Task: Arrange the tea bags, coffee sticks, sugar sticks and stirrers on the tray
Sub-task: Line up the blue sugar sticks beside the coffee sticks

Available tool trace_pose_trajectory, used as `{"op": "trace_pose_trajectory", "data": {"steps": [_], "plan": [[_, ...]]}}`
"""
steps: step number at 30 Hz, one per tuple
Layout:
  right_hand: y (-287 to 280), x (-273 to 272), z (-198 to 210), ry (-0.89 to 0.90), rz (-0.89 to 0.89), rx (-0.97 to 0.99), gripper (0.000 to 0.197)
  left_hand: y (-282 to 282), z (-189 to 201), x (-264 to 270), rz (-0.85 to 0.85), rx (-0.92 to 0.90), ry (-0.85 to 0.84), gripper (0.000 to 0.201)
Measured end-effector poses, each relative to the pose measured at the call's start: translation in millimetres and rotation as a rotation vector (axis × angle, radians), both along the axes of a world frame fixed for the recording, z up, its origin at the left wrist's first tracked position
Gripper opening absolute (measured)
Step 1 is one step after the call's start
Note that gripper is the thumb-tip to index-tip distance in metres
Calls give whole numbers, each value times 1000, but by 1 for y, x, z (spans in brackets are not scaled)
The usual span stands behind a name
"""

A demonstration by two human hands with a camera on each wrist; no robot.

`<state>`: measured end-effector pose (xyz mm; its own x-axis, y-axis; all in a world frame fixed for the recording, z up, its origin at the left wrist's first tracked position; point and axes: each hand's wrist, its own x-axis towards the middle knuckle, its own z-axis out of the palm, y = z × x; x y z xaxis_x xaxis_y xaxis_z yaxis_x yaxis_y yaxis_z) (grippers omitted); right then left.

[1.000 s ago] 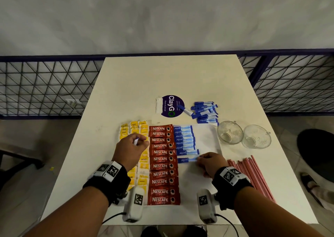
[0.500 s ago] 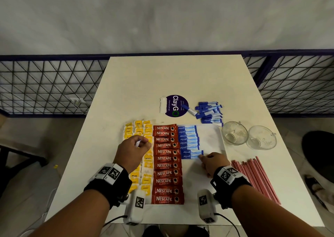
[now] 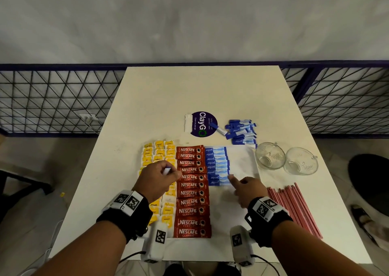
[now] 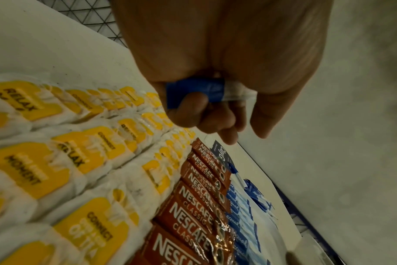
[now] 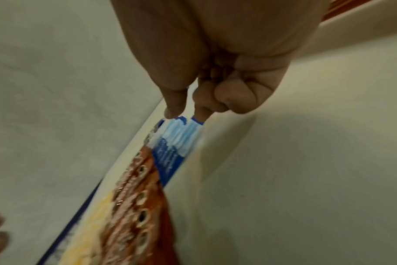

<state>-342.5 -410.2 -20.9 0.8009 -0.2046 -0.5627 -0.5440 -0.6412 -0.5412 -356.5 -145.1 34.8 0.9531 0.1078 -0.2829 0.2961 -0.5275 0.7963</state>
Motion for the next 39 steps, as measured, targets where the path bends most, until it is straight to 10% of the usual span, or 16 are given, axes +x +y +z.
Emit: {"op": "trace_pose_trajectory", "data": {"steps": [10, 20, 34, 39], "plan": [[35, 9, 72, -369, 401, 493, 7, -67, 37, 22, -482, 77, 105, 33], [4, 16, 71, -420, 181, 538, 19, -65, 27, 22, -33, -628, 388, 22], [-3, 14, 60, -304, 63, 590, 8, -78, 19, 17, 72, -612, 117, 14], [-16, 9, 33, -251, 29, 489, 8, -51, 6, 18, 92, -227, 101, 4]]}}
